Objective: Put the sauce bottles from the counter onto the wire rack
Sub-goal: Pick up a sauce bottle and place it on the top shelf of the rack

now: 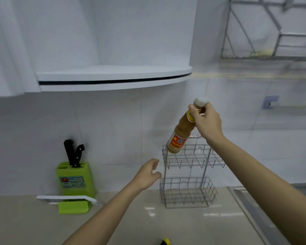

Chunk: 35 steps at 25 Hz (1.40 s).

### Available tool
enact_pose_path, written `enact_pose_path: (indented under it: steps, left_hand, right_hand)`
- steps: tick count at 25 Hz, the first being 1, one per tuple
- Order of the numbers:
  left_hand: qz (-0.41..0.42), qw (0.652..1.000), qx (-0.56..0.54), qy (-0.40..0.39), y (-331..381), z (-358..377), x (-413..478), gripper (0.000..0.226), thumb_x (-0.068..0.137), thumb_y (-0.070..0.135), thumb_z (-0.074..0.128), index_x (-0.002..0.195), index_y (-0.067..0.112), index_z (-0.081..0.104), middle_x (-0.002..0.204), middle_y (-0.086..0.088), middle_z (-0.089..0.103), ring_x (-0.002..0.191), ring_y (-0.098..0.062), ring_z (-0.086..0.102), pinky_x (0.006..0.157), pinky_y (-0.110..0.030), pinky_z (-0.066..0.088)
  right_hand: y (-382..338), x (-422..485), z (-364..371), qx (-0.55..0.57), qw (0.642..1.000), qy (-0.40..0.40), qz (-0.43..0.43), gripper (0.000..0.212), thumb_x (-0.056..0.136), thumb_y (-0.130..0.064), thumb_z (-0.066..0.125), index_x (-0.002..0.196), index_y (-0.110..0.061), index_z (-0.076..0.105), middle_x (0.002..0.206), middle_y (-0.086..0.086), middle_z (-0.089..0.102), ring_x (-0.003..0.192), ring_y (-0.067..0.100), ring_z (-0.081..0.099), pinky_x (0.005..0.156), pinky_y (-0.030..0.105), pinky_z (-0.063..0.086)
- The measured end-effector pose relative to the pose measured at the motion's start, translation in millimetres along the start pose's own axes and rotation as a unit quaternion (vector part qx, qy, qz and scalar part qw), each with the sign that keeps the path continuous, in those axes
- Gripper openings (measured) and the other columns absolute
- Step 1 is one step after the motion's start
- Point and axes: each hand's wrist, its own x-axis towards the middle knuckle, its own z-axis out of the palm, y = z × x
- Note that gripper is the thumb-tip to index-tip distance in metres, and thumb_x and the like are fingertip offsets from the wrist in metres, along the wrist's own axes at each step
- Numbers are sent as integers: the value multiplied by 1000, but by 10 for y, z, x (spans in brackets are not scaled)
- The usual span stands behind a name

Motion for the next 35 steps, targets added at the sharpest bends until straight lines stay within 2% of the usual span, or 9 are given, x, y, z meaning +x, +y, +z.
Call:
enact_pose_path:
  steps: [4, 9, 13, 18, 21, 24, 30, 32, 35]
  left_hand:
    - [-50, 997, -51, -7, 65, 137, 169, 71, 91, 9, 51, 153, 11, 15, 160, -9, 22, 147, -20, 25, 119, -34, 26]
    - [-81, 989, -110, -47, 86, 321, 222, 75, 93, 8, 41, 155, 22, 0, 164, -1, 7, 151, -17, 11, 121, -35, 18]
    - [-50, 986, -145, -72, 156, 422, 194, 79, 91, 1, 38, 153, 31, 0, 162, 6, 11, 149, -15, 12, 110, -29, 22]
    - [-44, 987, -151, -41, 134, 511, 184, 86, 85, 4, 42, 153, 34, 0, 163, 9, 7, 150, -16, 10, 122, -39, 16]
    - [-33, 987, -152, -45, 178, 471, 165, 87, 84, -2, 41, 154, 29, 1, 161, 10, 12, 143, -9, 17, 117, -31, 22]
    - [-35, 987, -143, -61, 220, 446, 149, 86, 84, -5, 40, 153, 28, 1, 156, 9, 16, 134, -8, 20, 104, -25, 25]
    - [-54, 989, -118, -76, 258, 401, 156, 89, 87, 0, 43, 154, 27, -8, 163, 5, 2, 149, -21, 13, 116, -33, 24]
    - [-40, 993, -85, -77, 261, 380, 107, 83, 91, 1, 42, 153, 23, -6, 163, 3, 4, 148, -20, 15, 110, -28, 26]
    - [-46, 994, 25, -94, -18, 409, -18, 78, 96, 11, 44, 154, 12, -9, 164, -3, -7, 151, -20, 2, 119, -28, 11]
  right_hand:
    - [54, 116, 212, -38, 999, -16, -19, 34, 91, -48, 52, 98, -15, 51, 90, 1, 60, 85, 24, 58, 69, 34, 43]
    - [364, 22, 492, -92, 994, -54, -34, 37, 90, -52, 49, 98, -16, 54, 83, 1, 62, 80, 24, 60, 64, 33, 45]
    - [430, 20, 589, -95, 990, -80, -64, 39, 92, -54, 44, 96, -17, 51, 77, -2, 59, 75, 21, 58, 59, 31, 39]
    - [431, -23, 643, -46, 982, -177, -51, 32, 97, -49, 38, 94, -17, 45, 87, 1, 57, 81, 21, 55, 58, 27, 33]
    - [476, -60, 598, -58, 972, -226, -36, 31, 98, -48, 33, 98, -18, 41, 94, 4, 57, 84, 22, 53, 62, 30, 34]
    - [481, -51, 584, -69, 971, -226, -34, 35, 98, -50, 31, 100, -17, 42, 95, 5, 57, 85, 24, 53, 71, 31, 34]
    - [457, -38, 558, -71, 967, -243, -9, 48, 96, -54, 33, 106, -9, 49, 96, 7, 59, 85, 24, 55, 68, 32, 39]
    - [483, -44, 515, -28, 964, -261, 29, 57, 93, -59, 32, 113, -10, 51, 107, 6, 61, 96, 25, 59, 80, 38, 48]
    - [666, -284, 459, 51, 990, -133, 23, 54, 96, -52, 35, 124, -10, 51, 116, 3, 60, 105, 19, 59, 90, 36, 49]
